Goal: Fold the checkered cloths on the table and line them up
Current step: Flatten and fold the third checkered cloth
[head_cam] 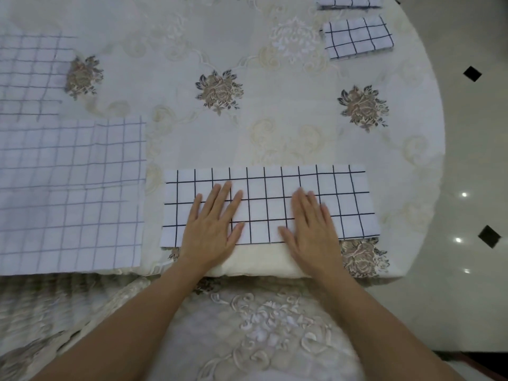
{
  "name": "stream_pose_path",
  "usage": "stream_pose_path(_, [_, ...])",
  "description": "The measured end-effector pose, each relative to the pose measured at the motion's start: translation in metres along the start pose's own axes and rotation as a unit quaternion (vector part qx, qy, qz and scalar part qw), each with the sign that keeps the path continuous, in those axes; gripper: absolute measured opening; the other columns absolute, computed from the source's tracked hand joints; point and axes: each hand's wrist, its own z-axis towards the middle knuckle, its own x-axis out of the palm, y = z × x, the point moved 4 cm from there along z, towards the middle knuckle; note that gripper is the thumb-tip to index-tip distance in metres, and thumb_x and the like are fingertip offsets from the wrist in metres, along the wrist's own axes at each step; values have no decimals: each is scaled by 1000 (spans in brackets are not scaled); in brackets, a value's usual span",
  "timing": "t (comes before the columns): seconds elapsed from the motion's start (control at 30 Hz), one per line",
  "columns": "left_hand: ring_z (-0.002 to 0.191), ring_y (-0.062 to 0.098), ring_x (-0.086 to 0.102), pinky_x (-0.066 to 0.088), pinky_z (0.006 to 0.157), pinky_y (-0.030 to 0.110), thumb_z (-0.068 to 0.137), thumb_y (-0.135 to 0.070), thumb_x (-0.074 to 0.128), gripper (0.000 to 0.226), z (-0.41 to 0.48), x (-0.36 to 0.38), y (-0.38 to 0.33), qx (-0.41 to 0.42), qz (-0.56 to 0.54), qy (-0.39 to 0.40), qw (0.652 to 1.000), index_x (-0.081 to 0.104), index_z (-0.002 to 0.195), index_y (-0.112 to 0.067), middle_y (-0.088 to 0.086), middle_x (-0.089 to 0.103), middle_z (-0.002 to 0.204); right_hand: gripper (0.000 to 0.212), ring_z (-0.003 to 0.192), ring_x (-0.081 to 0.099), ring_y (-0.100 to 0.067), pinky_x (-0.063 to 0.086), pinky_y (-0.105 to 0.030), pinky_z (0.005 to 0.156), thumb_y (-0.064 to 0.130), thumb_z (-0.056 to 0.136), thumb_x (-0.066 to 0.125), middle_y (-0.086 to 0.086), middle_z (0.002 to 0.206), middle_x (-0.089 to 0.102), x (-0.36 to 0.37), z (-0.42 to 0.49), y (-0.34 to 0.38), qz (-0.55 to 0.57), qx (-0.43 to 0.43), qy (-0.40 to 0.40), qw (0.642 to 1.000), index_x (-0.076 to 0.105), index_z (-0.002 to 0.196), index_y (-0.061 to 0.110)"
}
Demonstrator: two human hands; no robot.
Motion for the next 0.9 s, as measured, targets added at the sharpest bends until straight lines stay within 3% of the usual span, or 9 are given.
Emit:
stream_pose_path(0.2, [154, 20, 5, 14, 122, 52, 100, -57, 24, 66, -12, -1, 30, -37, -4, -5, 999, 13, 159, -29, 2, 6, 168, 78, 152, -14, -13, 5, -42, 125, 63, 100, 12, 2, 166, -15, -18, -12, -92, -19, 81, 11, 996, -9, 158, 17])
stream_pose_path(0.43, [154, 19, -5, 8, 123, 56, 98, -56, 26, 74, -11, -13, 52, -135, -19, 1, 991, 2, 160, -24, 3, -5, 168, 78, 152, -14, -13, 6, -42, 125, 63, 100, 13, 2, 166, -15, -19, -16, -102, -15, 87, 3, 996, -8, 158, 17])
stream_pose_path(0.53, [154, 22, -5, 5, 124, 53, 99, -52, 26, 74, 12, -23, 3, -65, -27, -24, 997, 1, 160, -19, 5, -6, 168, 78, 152, -16, -12, 3, -41, 125, 63, 99, 12, 2, 166, -17, -18, -16, -103, -19, 88, 4, 996, -11, 158, 17])
stream_pose_path(0.67, [154, 21, -7, 11, 123, 54, 103, -54, 22, 67, 26, -8, -50, 45, -30, 8, 999, 3, 160, -26, 3, -6, 168, 78, 152, -15, -13, 4, -41, 125, 63, 99, 12, 2, 166, -17, -17, -15, -104, -27, 86, 7, 996, -12, 158, 17])
stream_pose_path(0.77, [154, 19, -5, 15, 122, 53, 103, -55, 21, 65, 21, 2, -31, 39, -19, 20, 999, 4, 160, -28, 2, -4, 168, 78, 152, -15, -13, 3, -40, 125, 63, 99, 12, 1, 166, -16, -17, -16, -104, -29, 86, 4, 996, -10, 158, 17])
stream_pose_path(0.9, [154, 18, -5, 11, 124, 49, 102, -54, 23, 67, -1, -1, 25, -31, -18, 2, 999, 5, 160, -25, 1, -4, 168, 77, 153, -13, -14, 5, -41, 125, 61, 100, 13, 1, 166, -16, -16, -15, -104, -33, 83, 5, 996, -9, 158, 16])
